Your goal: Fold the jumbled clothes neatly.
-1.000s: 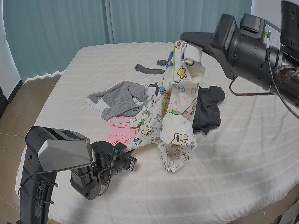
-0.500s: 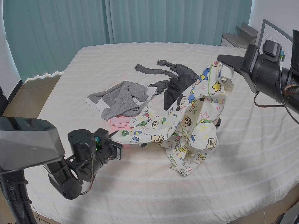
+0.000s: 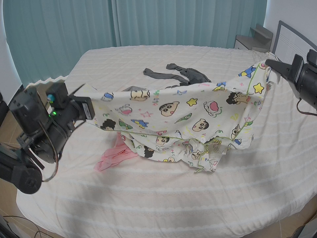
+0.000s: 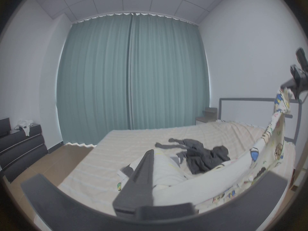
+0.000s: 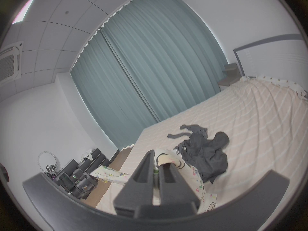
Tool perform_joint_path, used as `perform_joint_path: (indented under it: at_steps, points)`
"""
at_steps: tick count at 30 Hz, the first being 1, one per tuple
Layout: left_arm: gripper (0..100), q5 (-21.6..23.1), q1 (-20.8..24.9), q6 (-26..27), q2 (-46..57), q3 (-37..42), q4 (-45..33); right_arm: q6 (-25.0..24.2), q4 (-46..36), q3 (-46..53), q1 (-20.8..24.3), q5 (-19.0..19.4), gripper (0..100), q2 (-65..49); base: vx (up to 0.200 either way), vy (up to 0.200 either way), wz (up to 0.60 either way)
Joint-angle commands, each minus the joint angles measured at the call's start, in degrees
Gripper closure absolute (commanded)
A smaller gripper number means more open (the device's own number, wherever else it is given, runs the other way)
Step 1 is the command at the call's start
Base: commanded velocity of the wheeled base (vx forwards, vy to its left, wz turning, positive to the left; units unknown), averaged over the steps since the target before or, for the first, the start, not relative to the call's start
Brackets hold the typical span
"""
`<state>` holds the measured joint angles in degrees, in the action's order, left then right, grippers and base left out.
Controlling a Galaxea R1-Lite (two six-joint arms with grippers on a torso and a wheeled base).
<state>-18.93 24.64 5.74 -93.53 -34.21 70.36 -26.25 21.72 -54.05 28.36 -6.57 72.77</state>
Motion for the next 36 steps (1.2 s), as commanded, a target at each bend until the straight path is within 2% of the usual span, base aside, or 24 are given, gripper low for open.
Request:
perform_joint_path:
  at_steps: [1, 3, 7, 8, 19, 31, 36]
  points:
    - [100, -2.43, -0.56, 0.94, 13.9, -9.91, -9.54, 2.96, 0.42, -5.01, -0.93, -0.2, 100, -4.47, 0.0, 0.0, 0.0]
    - [100, -2.69, -0.56, 2.26, 16.36, -12.2, -13.59, 4.1, 0.51, -7.65, -0.85, -0.11, 100, -5.35, 0.0, 0.0, 0.0]
    - [100, -4.53, -0.56, 2.34, 17.76, -14.75, -14.11, 4.54, 0.51, -7.56, 0.12, 0.15, 100, -6.58, 0.0, 0.0, 0.0]
    - [100, -5.33, -0.56, 2.43, 18.47, -15.54, -14.2, 4.54, 0.51, -6.33, 1.62, 0.07, 100, -6.67, 0.0, 0.0, 0.0]
    - [100, -5.41, -0.47, 2.43, 20.23, -8.95, -14.29, 4.54, 0.6, -4.92, 2.05, 0.33, 100, -6.76, 0.0, 0.0, 0.0]
    - [100, -5.15, -0.29, 2.43, 21.02, -7.28, -14.47, 4.36, 0.69, -5.19, 2.41, 0.59, 100, -7.29, -0.2, 0.0, 0.0]
    - [100, -5.06, -0.12, 1.73, 20.75, -6.84, -14.2, 4.1, 0.69, -4.92, 2.67, 0.68, 100, -7.29, 0.0, 0.0, 0.0]
